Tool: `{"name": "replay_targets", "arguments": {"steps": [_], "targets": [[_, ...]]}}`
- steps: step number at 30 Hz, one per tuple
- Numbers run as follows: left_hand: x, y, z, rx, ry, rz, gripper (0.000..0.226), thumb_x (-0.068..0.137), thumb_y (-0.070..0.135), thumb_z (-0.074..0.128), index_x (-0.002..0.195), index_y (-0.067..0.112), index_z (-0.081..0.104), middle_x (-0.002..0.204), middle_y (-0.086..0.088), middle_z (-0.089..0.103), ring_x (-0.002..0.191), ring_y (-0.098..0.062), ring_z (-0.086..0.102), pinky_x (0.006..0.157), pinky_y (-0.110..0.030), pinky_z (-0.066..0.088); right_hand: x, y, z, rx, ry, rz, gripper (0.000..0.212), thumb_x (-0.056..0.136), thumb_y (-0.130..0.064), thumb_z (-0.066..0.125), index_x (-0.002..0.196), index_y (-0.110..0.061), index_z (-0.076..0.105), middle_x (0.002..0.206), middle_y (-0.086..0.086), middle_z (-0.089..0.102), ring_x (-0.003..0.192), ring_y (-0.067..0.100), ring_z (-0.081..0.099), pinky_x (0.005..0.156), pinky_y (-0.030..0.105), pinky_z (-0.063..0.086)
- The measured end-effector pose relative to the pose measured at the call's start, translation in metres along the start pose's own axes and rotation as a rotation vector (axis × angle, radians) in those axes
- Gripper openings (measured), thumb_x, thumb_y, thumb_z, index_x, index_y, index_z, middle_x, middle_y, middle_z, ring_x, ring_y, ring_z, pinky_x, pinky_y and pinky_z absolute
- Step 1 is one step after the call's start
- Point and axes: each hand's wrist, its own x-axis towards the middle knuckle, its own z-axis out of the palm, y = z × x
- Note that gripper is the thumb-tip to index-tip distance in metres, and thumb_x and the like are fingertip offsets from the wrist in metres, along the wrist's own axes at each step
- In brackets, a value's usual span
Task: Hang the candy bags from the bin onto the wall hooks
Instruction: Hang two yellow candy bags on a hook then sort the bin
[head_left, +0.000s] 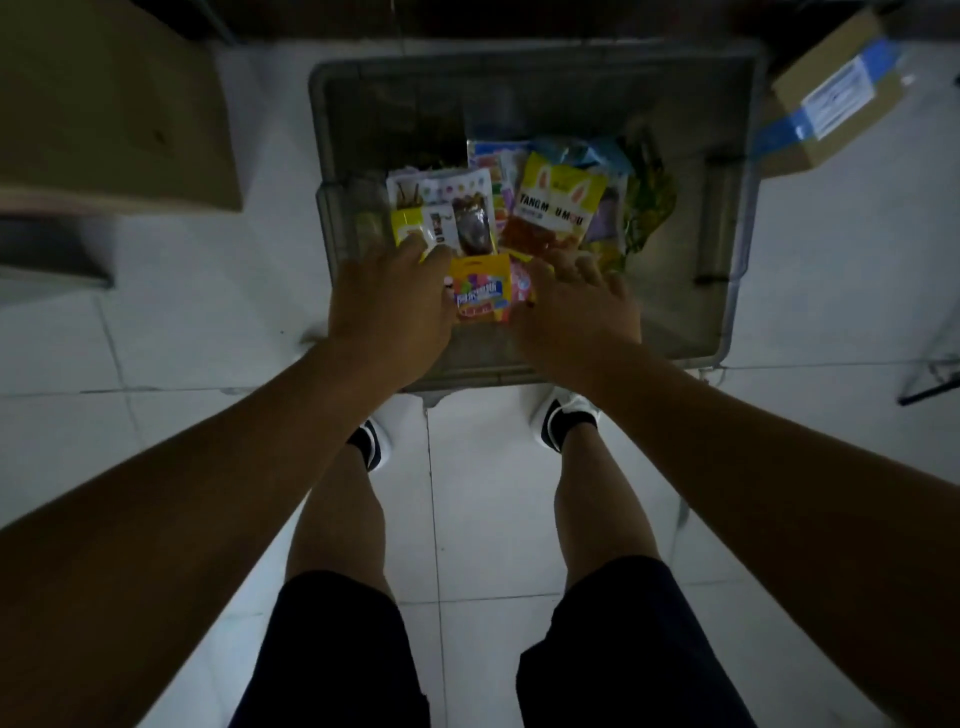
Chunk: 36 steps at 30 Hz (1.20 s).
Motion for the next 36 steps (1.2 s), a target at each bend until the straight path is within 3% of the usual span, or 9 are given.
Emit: {"name": "replay_targets", "arguments": {"steps": [9, 19, 25, 28, 31, 34, 36], "targets": [[0.046, -0.012, 0.085, -0.037, -0.048, 0.018, 0.043, 0.095, 0.029, 0.053, 0.135, 0.012, 0.052, 0.132, -0.013, 0.056, 0.118, -0.039, 0.053, 0.095, -0.053, 0.047, 0.052, 0.023, 0.067, 0.007, -0.057, 0.025, 0.055, 0.097, -0.045, 0.036, 0.148, -0.022, 0.031, 0.157, 0.005, 0.029, 0.145, 0.030, 0.026, 0.113, 0.049, 0.022], [0.098, -0.026, 0.155, -0.069, -0.144, -0.080, 0.036, 0.097, 0.030, 0.053, 0.130, 0.017, 0.057, 0.132, -0.013, 0.058, 0.116, -0.039, 0.055, 0.096, -0.051, 0.047, 0.114, 0.044, 0.120, 0.010, -0.066, 0.046, 0.055, 0.097, -0.046, 0.040, 0.146, -0.023, 0.033, 0.155, 0.006, 0.033, 0.140, 0.033, 0.034, 0.111, 0.050, 0.028], [0.133, -0.036, 0.204, -0.500, -0.327, -0.396, 0.050, 0.092, 0.035, 0.061, 0.137, 0.017, 0.050, 0.137, -0.011, 0.056, 0.121, -0.035, 0.054, 0.101, -0.044, 0.047, 0.135, 0.048, 0.138, 0.031, -0.050, 0.048, 0.052, 0.098, -0.042, 0.039, 0.144, -0.020, 0.035, 0.151, 0.008, 0.038, 0.136, 0.033, 0.038, 0.108, 0.049, 0.032], [0.148, -0.040, 0.222, -0.665, -0.354, -0.501, 0.058, 0.087, 0.036, 0.068, 0.138, 0.016, 0.047, 0.138, -0.004, 0.054, 0.122, -0.028, 0.053, 0.098, -0.033, 0.046, 0.143, 0.053, 0.146, 0.062, -0.034, 0.057, 0.052, 0.099, -0.041, 0.040, 0.147, -0.020, 0.035, 0.153, 0.007, 0.037, 0.136, 0.032, 0.038, 0.109, 0.046, 0.031], [0.159, -0.042, 0.230, -0.612, -0.207, -0.489, 0.052, 0.091, 0.034, 0.064, 0.135, 0.013, 0.046, 0.138, -0.007, 0.053, 0.123, -0.030, 0.053, 0.099, -0.040, 0.047, 0.150, 0.058, 0.153, 0.086, -0.001, 0.057, 0.051, 0.098, -0.039, 0.042, 0.146, -0.022, 0.035, 0.151, 0.004, 0.038, 0.134, 0.032, 0.040, 0.107, 0.044, 0.032], [0.166, -0.042, 0.221, -0.242, 0.077, -0.295, 0.046, 0.092, 0.021, 0.058, 0.136, 0.014, 0.046, 0.140, -0.014, 0.047, 0.129, -0.037, 0.043, 0.101, -0.048, 0.041, 0.159, 0.063, 0.158, 0.094, 0.000, 0.064, 0.050, 0.099, -0.039, 0.043, 0.145, -0.021, 0.037, 0.150, 0.004, 0.039, 0.134, 0.032, 0.041, 0.106, 0.044, 0.033], [0.177, -0.046, 0.217, -0.042, 0.168, -0.189, 0.058, 0.087, 0.014, 0.058, 0.142, 0.017, 0.040, 0.148, -0.015, 0.037, 0.137, -0.038, 0.032, 0.106, -0.049, 0.031, 0.164, 0.065, 0.160, 0.105, 0.011, 0.070, 0.047, 0.099, -0.038, 0.043, 0.143, -0.022, 0.040, 0.149, 0.003, 0.041, 0.134, 0.031, 0.040, 0.105, 0.042, 0.034]]}}
